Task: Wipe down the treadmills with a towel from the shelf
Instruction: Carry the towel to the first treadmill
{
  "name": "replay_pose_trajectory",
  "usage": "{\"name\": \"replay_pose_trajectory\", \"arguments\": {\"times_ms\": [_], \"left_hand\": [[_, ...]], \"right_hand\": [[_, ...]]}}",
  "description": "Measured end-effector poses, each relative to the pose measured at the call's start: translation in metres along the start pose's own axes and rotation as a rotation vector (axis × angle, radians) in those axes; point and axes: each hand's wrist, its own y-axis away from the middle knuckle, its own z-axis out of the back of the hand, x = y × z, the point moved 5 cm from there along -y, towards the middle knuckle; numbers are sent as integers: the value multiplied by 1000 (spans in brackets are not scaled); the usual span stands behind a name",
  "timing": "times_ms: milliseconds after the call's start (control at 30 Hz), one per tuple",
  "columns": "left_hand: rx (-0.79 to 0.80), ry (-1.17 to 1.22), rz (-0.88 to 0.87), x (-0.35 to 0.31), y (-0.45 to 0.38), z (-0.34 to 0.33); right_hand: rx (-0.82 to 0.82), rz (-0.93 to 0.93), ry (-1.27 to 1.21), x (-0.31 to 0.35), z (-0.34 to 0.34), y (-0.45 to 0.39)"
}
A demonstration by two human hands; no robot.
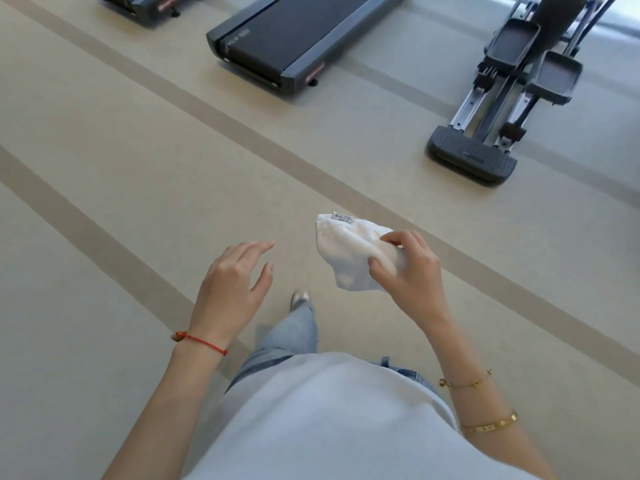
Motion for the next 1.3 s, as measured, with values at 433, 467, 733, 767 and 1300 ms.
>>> {"name": "replay_pose_trajectory", "arguments": {"times_ms": [433,467,733,767,1300], "left_hand": [[24,11,-58,9,-314,-41],[18,11,-65,9,-339,-42],[37,37,-80,3,-508,-51],[37,36,-75,3,-526,-54],[15,64,44,-44,-851,-131]], "right_hand": [[-46,-33,-8,-39,-19,-292],[-55,-33,-3,-39,-17,-317],[-97,-75,-6,-53,-9,-468],[-95,-79,-8,-56,-9,-485],[-50,6,8,-129,41,-847]]}}
